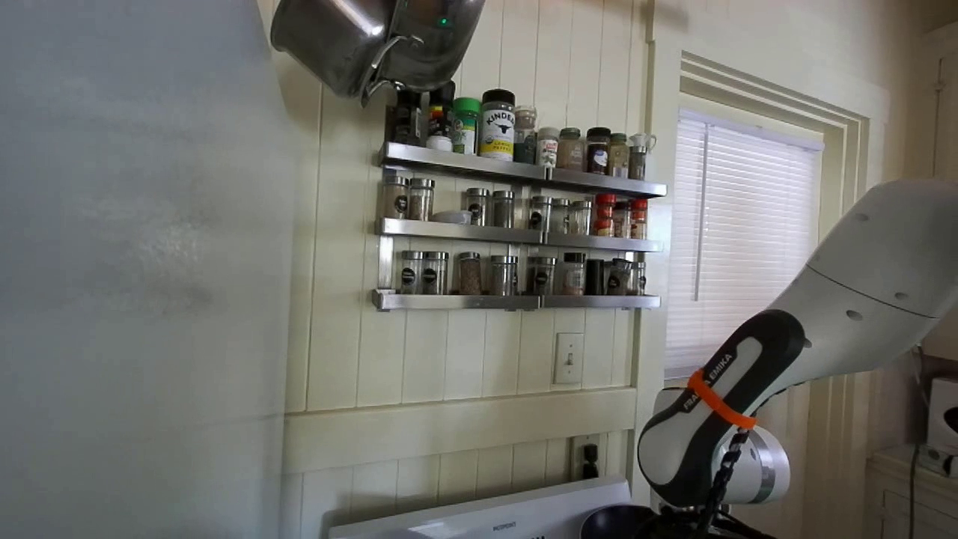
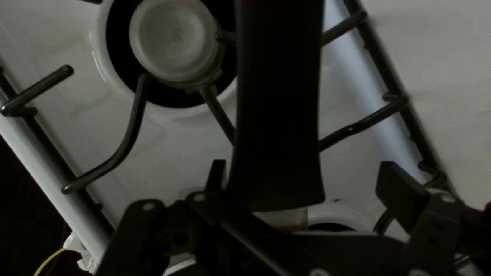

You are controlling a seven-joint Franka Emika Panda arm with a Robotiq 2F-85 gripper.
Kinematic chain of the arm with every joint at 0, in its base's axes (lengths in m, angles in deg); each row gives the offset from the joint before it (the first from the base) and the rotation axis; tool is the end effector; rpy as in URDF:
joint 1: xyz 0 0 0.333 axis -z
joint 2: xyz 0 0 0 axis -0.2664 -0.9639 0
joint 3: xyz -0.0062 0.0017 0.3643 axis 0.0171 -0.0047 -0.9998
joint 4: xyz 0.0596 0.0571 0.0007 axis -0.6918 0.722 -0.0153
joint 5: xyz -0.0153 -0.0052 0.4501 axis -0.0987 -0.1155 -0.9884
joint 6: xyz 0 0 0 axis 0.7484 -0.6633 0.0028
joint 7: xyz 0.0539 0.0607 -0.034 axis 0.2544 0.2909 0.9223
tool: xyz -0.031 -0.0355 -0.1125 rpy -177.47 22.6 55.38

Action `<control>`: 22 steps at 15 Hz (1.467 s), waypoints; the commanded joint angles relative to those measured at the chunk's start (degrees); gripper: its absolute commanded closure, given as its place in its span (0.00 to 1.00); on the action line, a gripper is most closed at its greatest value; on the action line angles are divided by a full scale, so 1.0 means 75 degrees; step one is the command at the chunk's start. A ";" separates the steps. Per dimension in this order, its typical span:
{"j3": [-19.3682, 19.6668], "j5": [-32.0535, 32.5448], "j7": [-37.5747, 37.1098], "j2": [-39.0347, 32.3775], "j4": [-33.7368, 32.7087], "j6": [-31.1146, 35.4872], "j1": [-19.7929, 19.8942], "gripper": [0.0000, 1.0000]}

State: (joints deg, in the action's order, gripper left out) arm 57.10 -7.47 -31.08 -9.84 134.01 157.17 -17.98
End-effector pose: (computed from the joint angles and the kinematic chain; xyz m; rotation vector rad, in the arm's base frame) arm 0.4844 0.0405 0.1939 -2.9464 0.7979 0.2752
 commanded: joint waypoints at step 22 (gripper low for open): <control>-0.0046 0.0582 -0.0378 0.0656 0.0181 0.0664 -0.0518 1.00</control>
State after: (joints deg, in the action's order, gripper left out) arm 57.09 -6.27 -31.26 -8.88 134.11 162.33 -20.25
